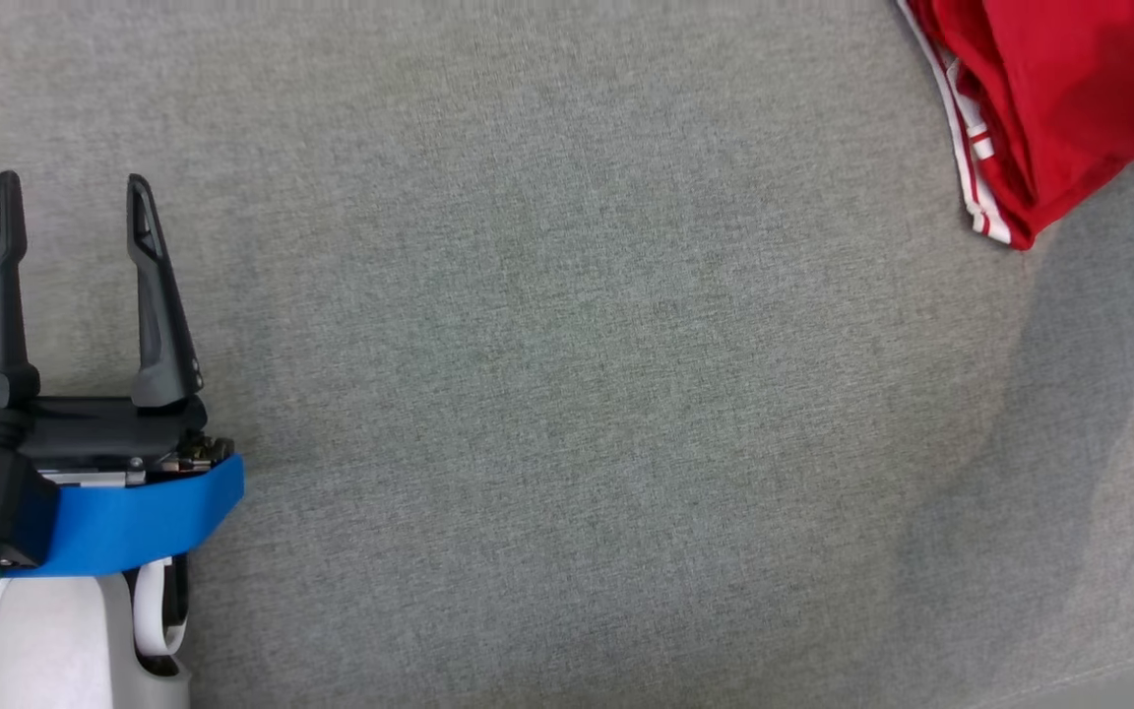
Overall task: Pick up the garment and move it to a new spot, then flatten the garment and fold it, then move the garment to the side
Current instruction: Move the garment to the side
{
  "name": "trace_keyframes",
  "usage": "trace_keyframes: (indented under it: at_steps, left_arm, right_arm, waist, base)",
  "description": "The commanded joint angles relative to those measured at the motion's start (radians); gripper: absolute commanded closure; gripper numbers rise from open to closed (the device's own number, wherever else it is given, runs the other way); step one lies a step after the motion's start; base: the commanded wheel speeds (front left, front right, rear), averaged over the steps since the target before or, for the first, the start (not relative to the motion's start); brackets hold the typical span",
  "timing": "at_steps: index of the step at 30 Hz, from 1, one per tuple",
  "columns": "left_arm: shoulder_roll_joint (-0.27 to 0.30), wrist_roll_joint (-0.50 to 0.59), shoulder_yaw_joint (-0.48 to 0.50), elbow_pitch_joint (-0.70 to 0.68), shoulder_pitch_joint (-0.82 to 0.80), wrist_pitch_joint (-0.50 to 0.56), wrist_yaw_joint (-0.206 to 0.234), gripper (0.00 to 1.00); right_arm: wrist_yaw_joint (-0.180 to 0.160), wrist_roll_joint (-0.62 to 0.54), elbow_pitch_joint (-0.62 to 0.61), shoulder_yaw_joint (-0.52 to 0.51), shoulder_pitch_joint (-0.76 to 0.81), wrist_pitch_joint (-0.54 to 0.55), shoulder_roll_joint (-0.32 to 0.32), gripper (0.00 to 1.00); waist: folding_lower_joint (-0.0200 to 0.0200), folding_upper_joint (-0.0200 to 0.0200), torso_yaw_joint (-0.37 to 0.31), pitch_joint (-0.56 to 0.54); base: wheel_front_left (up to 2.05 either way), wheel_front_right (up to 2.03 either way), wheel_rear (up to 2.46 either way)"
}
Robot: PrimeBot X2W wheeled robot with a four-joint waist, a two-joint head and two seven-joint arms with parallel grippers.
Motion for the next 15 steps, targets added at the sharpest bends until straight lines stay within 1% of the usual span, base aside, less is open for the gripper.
trace_keyframes:
  at_steps: [1, 6, 10, 15]
  left_arm:
    - [0.0, 0.0, 0.002, 0.003, 0.012, -0.003, 0.006, 0.0]
    - [-0.014, -0.012, 0.012, 0.025, 0.046, -0.002, 0.011, 0.0]
    - [-0.026, -0.021, 0.019, 0.046, 0.081, -0.003, 0.017, 0.0]
    - [-0.042, -0.032, 0.031, 0.071, 0.137, -0.003, 0.025, 0.0]
  right_arm:
    - [0.0, -0.01, -0.008, -0.003, 0.019, -0.008, 0.008, 0.0]
    - [0.0, -0.037, -0.074, 0.006, 0.076, -0.016, 0.058, 0.0]
    - [0.0, -0.009, -0.228, 0.048, 0.177, -0.016, 0.111, 0.0]
    - [0.0, 0.073, -0.416, 0.135, 0.328, -0.016, 0.164, 0.0]
  waist:
    - [0.0, -0.0001, -0.005, -0.015]
    - [0.0, -0.0001, 0.004, -0.098]
    - [0.0, -0.0001, 0.023, -0.171]
    - [0.0, -0.0001, 0.047, -0.258]
  base:
    - [0.0, 0.0, 0.0]
    - [0.0, 0.0, 0.0]
    - [0.0, 0.0, 0.0]
    - [0.0, 0.0, 0.0]
